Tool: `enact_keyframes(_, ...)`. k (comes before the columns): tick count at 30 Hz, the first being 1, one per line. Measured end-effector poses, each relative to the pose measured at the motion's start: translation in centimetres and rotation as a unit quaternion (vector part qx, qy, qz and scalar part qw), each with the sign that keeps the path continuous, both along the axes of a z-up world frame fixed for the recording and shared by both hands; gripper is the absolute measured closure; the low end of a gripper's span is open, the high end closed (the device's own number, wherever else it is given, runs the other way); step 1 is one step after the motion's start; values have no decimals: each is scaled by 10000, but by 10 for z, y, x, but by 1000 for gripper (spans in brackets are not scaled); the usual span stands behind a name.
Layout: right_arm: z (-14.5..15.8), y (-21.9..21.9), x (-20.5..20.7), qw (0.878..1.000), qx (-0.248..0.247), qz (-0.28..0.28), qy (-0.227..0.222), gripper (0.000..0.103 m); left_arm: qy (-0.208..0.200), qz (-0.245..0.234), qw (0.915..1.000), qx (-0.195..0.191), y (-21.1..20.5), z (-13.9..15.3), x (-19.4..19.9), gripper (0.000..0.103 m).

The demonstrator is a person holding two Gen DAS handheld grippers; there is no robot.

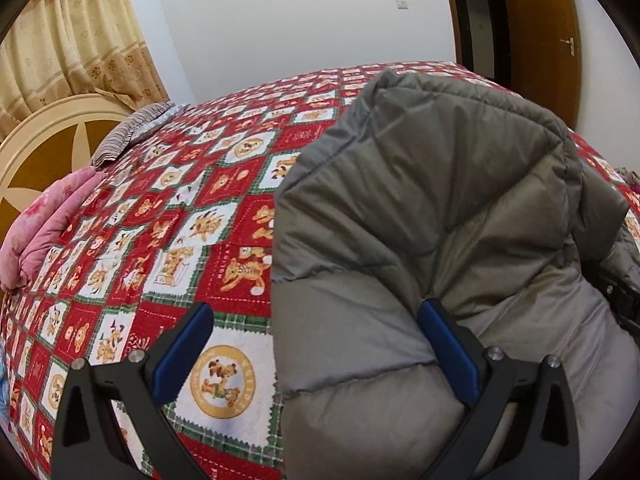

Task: Fold large clothes

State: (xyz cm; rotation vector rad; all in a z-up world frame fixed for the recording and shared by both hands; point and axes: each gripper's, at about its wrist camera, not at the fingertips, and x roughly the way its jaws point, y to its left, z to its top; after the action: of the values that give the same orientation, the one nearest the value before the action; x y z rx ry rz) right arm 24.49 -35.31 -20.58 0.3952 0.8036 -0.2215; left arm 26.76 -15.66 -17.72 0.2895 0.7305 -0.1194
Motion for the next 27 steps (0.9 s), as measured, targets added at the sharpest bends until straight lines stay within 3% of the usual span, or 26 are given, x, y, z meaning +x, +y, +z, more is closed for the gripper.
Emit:
enact_keyframes(2, 0, 1, -1, 10000, -16, 35, -10, 26, 29, -95, 9999, 21, -3, -1, 0, 1)
enact_keyframes(5, 0, 5, -1, 9999, -88, 97, -8, 33, 53, -523, 9986, 37, -13, -2, -6, 26)
enact_keyframes(8, 1, 10, -1, 9996, -207, 168, 28, 42, -50, -665, 9975, 226, -23, -2, -13, 36)
enact_keyframes(12, 2, 16, -2, 9993, -287, 252, 34, 53, 23, -838, 9964, 150, -25, -2, -14, 50)
enact_keyframes(18, 7, 27, -10, 9983, -441, 376, -102, 74, -486, -948, 9926, 591, -38, 4, -36, 84)
enact_keyframes(27, 23, 35, -36, 9980, -197, 497, -334, 80, -738, -914, 9913, 585, -22, 37, -62, 89)
